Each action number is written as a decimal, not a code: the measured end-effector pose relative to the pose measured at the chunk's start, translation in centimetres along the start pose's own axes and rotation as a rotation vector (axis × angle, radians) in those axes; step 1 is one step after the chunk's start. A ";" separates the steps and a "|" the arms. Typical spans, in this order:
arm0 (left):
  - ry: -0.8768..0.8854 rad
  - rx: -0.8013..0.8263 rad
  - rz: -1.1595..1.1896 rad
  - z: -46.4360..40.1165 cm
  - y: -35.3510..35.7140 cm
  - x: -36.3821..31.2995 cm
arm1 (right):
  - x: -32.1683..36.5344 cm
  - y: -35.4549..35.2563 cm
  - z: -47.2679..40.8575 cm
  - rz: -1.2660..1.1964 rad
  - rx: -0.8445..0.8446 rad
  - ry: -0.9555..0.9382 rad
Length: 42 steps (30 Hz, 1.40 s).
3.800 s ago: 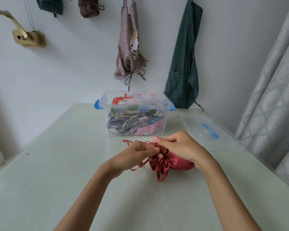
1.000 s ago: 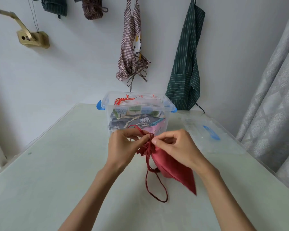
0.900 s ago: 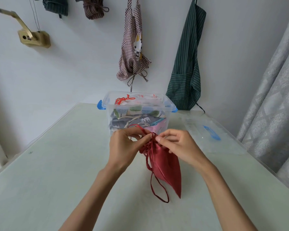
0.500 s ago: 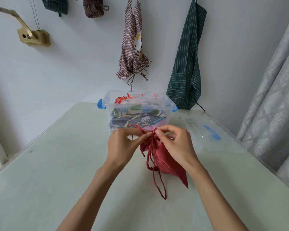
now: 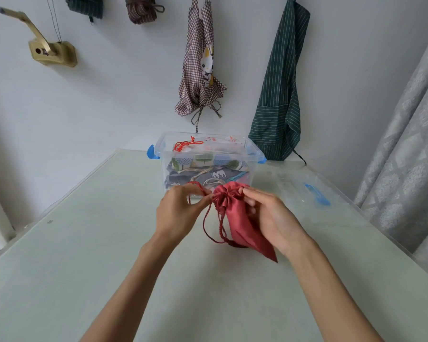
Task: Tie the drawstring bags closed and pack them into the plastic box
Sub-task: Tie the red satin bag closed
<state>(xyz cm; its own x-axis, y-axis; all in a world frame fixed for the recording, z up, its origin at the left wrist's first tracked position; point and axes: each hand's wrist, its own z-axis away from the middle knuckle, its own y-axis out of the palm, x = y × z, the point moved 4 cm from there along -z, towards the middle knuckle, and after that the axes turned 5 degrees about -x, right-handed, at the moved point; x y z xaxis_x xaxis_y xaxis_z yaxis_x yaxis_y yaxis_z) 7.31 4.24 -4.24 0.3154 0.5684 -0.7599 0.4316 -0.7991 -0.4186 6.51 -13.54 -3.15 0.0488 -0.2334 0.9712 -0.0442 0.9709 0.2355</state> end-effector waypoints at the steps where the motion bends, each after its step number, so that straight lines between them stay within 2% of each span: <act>1: 0.000 0.008 -0.007 0.1 0.2 0.0 | -0.1 0.2 0.2 -0.117 0.075 0.089; 3: 0.005 0.034 0.000 0.3 0.4 -0.4 | -0.3 0.4 0.4 -0.183 0.127 0.153; 6: 0.040 0.068 0.007 0.2 0.5 -1.0 | -0.6 -0.6 0.1 -0.180 0.037 0.149; 7: 0.046 0.073 -0.007 0.2 0.3 -1.1 | -0.5 -0.9 -0.1 -0.034 0.008 0.104; 10: 0.048 0.119 -0.046 0.1 0.3 -0.9 | 0.2 -1.8 -0.2 0.839 -0.181 -0.139; 11: 0.055 0.146 -0.056 0.1 0.5 -0.8 | 0.7 -2.0 0.0 1.054 -0.280 -0.202; 12: 0.060 0.165 -0.068 0.3 0.7 -0.8 | 1.2 -1.8 0.2 1.135 -0.356 -0.252; 13: 0.059 0.170 -0.079 0.3 1.0 -0.8 | 1.6 -1.8 0.4 1.119 -0.385 -0.275; 14: 0.053 0.165 -0.086 0.3 1.1 -0.6 | 1.6 -1.8 0.3 0.988 -0.350 -0.248; 17: 0.027 0.151 -0.067 0.4 1.5 -0.2 | 1.5 -1.2 0.3 0.277 -0.088 -0.052; 18: 0.026 0.153 -0.053 0.4 1.6 -0.2 | 1.6 -1.1 0.3 0.115 -0.043 -0.004; 19: 0.031 0.157 -0.042 0.4 1.6 -0.5 | 1.5 -1.2 0.3 0.015 -0.021 0.022; 21: 0.055 0.156 -0.025 0.4 1.3 -1.1 | 1.5 -1.6 0.2 -0.018 -0.012 0.024; 23: 0.053 0.136 -0.009 0.3 0.9 -1.3 | 1.5 -2.0 0.1 0.209 -0.067 -0.023; 27: 0.047 0.109 -0.085 0.3 0.4 -1.1 | 1.5 -2.6 0.2 1.294 -0.368 -0.340; 29: 0.019 0.092 -0.138 0.6 0.4 -0.9 | 1.5 -1.6 0.8 1.486 -0.418 -0.403; 31: -0.019 0.122 -0.169 0.8 0.5 -0.9 | 1.1 -1.4 0.8 1.526 -0.376 -0.339; 33: -0.058 0.217 -0.202 0.8 0.4 -0.8 | 0.7 -1.5 0.7 1.399 -0.255 -0.213; 37: -0.191 0.397 -0.231 0.8 -1.3 -0.3 | 0.2 -0.4 2.8 0.655 0.009 0.091; 38: -0.232 0.429 -0.218 0.8 -1.6 0.0 | 0.0 -0.3 3.6 0.532 0.051 0.146; 40: -0.308 0.480 -0.185 1.5 -2.2 0.1 | -0.2 -0.1 5.0 0.412 0.141 0.172; 42: -0.381 0.602 -0.147 2.8 -1.8 -0.2 | -0.4 0.3 6.2 0.354 0.227 0.166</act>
<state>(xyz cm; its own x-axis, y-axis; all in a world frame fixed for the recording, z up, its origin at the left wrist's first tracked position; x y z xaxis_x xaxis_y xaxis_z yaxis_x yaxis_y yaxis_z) 4.08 5.00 -4.72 -0.0736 0.6585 -0.7490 -0.1274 -0.7510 -0.6479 0.31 -13.50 -3.29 0.1497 0.1406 0.9787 -0.3034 0.9486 -0.0898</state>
